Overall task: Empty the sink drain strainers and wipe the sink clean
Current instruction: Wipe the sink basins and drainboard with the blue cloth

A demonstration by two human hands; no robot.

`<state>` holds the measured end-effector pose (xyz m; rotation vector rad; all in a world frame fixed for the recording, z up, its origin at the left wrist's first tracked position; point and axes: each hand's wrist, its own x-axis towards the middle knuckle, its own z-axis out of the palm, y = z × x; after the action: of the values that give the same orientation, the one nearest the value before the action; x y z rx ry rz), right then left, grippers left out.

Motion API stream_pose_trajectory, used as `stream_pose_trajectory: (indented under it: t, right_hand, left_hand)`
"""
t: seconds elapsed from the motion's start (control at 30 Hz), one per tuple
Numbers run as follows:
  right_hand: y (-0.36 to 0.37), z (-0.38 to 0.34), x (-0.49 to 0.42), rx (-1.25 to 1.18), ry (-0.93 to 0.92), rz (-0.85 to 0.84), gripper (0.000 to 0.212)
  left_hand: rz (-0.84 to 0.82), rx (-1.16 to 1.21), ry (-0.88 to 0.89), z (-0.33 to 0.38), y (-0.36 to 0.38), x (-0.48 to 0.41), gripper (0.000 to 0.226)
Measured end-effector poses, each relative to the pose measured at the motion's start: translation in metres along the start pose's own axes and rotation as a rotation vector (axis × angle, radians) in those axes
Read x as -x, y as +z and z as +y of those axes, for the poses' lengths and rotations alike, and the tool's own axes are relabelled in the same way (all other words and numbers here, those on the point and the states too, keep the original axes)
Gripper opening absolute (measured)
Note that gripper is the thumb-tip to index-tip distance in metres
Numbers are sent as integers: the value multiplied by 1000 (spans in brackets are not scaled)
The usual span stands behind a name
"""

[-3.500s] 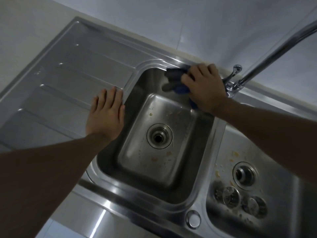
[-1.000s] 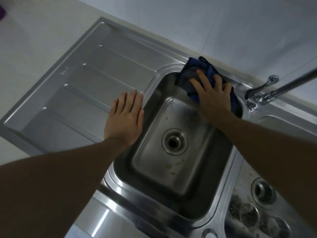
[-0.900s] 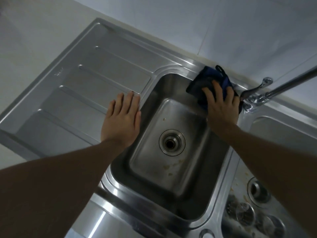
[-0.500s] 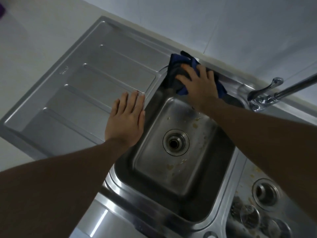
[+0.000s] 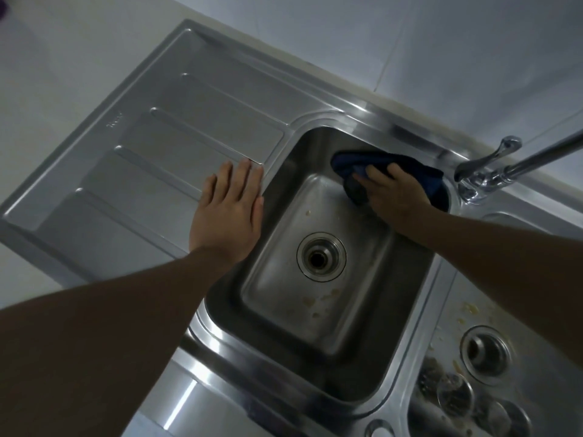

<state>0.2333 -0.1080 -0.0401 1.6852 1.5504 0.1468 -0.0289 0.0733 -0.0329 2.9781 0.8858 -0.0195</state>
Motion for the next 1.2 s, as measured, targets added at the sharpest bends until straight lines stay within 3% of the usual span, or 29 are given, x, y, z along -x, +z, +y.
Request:
stream_pose_trajectory:
  t: [0.1, 0.23, 0.3, 0.4, 0.5, 0.6, 0.67, 0.73, 0.9, 0.97, 1.0, 1.07, 1.1, 1.2]
  right_hand:
    - [-15, -5, -19, -26, 66, 148, 58]
    - [-19, -7, -29, -30, 64, 82, 54]
    - [-10, 0, -10, -118, 38, -36, 45]
    - [-2, -5, 21, -1, -28, -239, 39]
    - [-17, 5, 25, -315, 115, -436, 38]
    - [-31, 14, 24, -670, 84, -663, 32]
    - [-40, 13, 26, -745, 50, -771, 34]
    - [-34, 11, 26, -670, 48, -825, 30]
    - [-27, 5, 26, -418, 86, -770, 67]
    - [-32, -4, 30, -576, 17, -865, 60]
    - [-33, -9, 32, -679, -35, -938, 46]
    - [-32, -18, 36, -795, -25, -855, 22]
    - [-33, -20, 37, -794, 17, -776, 24]
    - [-31, -26, 34, -554, 48, -810, 59]
  left_hand:
    - [6, -11, 0, 0, 2, -1, 57]
    - [13, -18, -8, 0, 5, -1, 57]
    - [17, -18, -14, 1, 6, -1, 58]
    - [14, -20, -23, 2, 5, 1, 58]
    - [13, -18, -20, 3, 3, 1, 58]
    - [11, -10, -12, 3, 2, 0, 57]
    - [14, -11, -10, 2, 2, 0, 57]
    - [18, -11, -17, 4, 2, 1, 56]
    - [12, -15, -18, 4, 2, 0, 56]
    - [6, -14, -18, 4, 2, 1, 56]
    - [8, -17, -15, 4, 2, 0, 56]
    - [7, -16, -15, 3, 2, 0, 57]
    - [6, -10, -16, 3, 1, 0, 57]
    - [6, -13, -13, 4, 1, 0, 57]
